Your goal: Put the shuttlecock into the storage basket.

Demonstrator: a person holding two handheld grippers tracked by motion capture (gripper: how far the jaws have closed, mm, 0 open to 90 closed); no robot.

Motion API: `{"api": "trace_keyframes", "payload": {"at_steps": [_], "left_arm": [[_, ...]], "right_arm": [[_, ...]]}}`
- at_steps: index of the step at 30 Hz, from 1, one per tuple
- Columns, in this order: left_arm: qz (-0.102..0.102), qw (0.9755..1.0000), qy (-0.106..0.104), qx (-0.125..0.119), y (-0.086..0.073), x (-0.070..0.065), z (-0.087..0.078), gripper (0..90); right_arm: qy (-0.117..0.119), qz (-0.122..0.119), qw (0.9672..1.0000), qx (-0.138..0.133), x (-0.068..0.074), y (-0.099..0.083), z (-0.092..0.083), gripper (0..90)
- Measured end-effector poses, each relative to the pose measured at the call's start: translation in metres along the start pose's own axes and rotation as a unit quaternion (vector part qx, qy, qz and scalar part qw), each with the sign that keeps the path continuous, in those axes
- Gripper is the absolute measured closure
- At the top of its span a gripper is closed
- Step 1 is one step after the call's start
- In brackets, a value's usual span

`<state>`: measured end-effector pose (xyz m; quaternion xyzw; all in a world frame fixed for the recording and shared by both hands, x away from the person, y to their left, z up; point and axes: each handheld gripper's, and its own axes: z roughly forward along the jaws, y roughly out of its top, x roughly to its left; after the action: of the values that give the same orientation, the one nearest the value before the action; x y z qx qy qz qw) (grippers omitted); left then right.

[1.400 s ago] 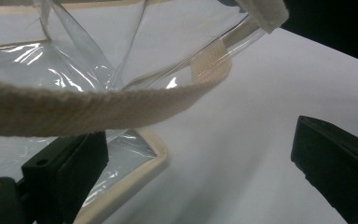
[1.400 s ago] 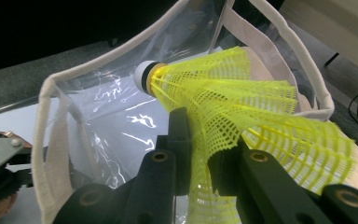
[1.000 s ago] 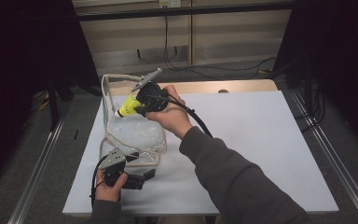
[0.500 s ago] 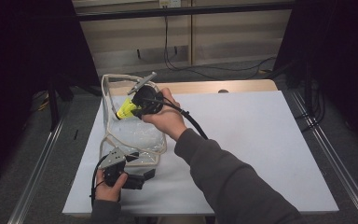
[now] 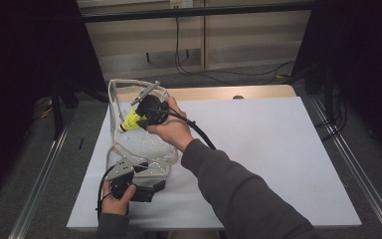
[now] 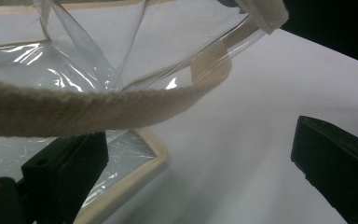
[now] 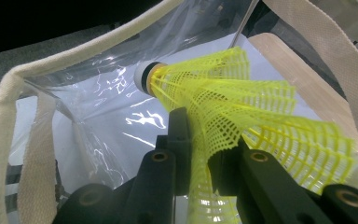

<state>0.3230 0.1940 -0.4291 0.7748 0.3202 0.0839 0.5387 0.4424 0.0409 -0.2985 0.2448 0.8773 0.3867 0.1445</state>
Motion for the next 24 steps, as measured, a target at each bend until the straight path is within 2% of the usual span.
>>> {"api": "trace_keyframes", "payload": {"at_steps": [24], "left_arm": [[0.001,1.0000,-0.007,0.002,0.000,0.001,-0.001,3.8]], "right_arm": [[0.006,-0.003,0.9999,0.015,0.004,0.000,0.024,80.3]]}}
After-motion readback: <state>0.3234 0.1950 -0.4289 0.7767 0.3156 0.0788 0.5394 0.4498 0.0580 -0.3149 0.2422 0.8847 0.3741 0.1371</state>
